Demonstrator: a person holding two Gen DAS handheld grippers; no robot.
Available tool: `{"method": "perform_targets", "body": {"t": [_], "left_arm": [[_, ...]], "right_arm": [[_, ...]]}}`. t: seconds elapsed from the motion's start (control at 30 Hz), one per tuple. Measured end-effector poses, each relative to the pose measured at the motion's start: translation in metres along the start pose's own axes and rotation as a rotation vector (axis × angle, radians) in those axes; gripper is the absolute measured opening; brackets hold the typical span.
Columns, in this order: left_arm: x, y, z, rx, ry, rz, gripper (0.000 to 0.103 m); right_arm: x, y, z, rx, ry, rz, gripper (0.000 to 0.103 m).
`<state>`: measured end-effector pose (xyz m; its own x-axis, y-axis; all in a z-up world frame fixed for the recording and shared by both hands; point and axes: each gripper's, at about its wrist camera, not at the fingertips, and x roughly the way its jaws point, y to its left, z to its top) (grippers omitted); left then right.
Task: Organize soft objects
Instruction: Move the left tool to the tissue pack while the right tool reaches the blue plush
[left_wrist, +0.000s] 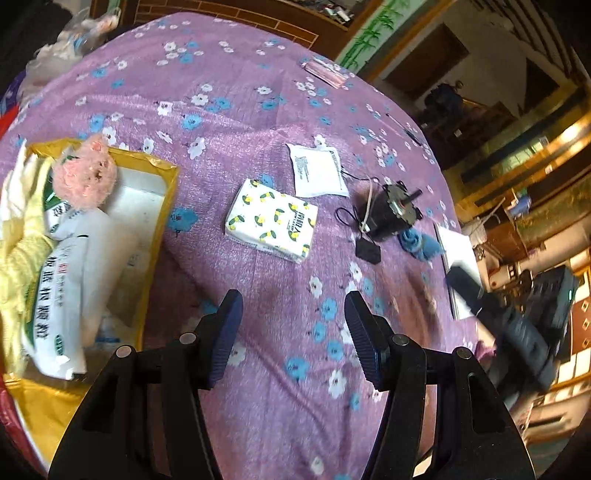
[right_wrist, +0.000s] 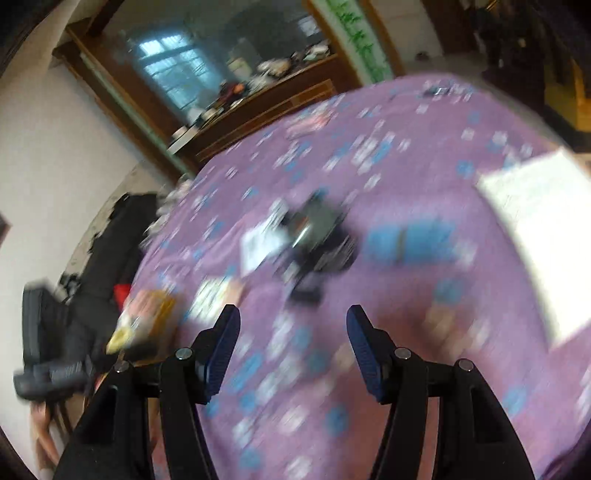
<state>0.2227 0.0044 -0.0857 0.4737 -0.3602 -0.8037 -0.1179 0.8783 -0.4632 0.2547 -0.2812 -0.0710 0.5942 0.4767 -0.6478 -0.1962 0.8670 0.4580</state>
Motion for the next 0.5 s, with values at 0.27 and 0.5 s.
{"method": "perform_targets", "body": {"t": [0.27,0.5], "left_arm": [[0.021,0.006,0.013,-0.067,0.023,0.023,0.057],[0.036,-0.01,0.048,-0.041,0.002,0.158,0.057]], "right_arm": [[0.042,-0.053,0.043,0.065,-0.027,-0.156,0.06],[0.058,-0.056,0.039,0.03,0.019,-0.184,0.061]]}}
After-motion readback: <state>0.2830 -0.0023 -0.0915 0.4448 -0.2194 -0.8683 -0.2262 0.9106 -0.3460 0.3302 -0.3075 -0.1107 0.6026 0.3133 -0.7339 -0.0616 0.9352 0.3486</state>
